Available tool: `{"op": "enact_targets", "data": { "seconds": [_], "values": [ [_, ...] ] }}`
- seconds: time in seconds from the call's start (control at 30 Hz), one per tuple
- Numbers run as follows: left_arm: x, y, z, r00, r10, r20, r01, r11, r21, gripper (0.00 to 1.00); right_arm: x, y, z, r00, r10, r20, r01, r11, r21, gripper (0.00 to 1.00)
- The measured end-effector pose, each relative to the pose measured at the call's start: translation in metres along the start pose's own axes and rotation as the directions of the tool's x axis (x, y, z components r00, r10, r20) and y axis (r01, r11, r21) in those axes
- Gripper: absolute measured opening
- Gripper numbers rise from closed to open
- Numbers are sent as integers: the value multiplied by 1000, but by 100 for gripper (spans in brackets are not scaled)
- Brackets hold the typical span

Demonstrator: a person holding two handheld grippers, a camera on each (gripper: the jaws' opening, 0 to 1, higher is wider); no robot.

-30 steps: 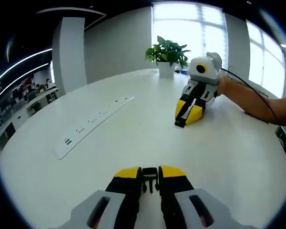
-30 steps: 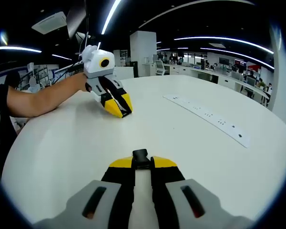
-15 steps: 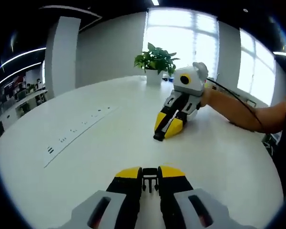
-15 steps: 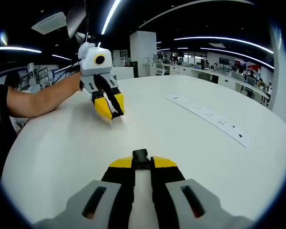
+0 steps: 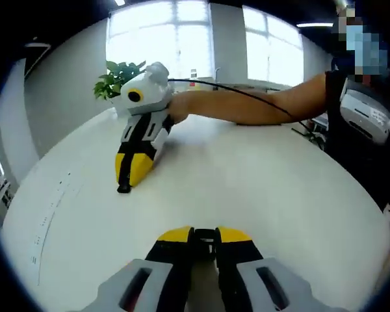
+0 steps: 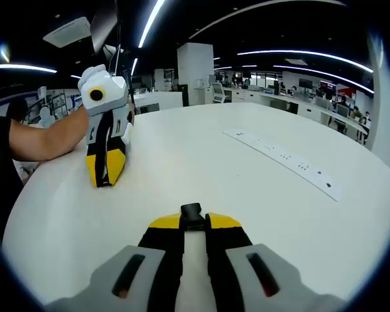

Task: Snap the two parts of the plastic buckle together until the buckle closes and remains connected.

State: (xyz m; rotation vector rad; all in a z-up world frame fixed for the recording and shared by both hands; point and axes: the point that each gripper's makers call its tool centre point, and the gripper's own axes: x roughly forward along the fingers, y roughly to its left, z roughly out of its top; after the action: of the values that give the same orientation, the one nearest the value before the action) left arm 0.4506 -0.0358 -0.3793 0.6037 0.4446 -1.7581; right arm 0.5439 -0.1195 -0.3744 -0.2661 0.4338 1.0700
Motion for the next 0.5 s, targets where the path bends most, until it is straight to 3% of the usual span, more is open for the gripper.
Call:
{"op": "enact_targets", "data": {
  "seconds": [0.2, 0.23, 0.3, 0.37, 0.4, 0.47, 0.5],
  "values": [
    [1, -12, 1, 997, -56, 46, 56, 998, 7, 11, 0, 1, 0, 1000, 1, 2, -2, 1000, 2, 12],
    [1, -10, 1, 997, -44, 56, 45, 999, -21, 11, 0, 1, 0, 1000, 2, 3, -2, 1000, 3, 12],
    [-4, 10, 1, 996, 57, 75, -48, 992, -114, 11, 0, 2, 0, 1000, 2, 2, -2, 1000, 0, 12],
    [-12, 21, 4, 986, 129, 110, -99, 965, -244, 11, 0, 2, 0, 1000, 1, -1, -1, 1000, -1, 12],
    [-18, 31, -2, 977, 196, 84, -169, 953, -251, 11, 0, 2, 0, 1000, 2, -1, -2, 1000, 0, 12],
    [-23, 39, -13, 964, 266, 12, -244, 902, -356, 11, 1, 2, 0, 1000, 3, 4, -3, 1000, 4, 11],
    [-27, 46, -21, 945, 327, -27, -310, 864, -397, 11, 1, 2, 1, 1000, 4, 7, -4, 1000, 5, 11]
  ]
}}
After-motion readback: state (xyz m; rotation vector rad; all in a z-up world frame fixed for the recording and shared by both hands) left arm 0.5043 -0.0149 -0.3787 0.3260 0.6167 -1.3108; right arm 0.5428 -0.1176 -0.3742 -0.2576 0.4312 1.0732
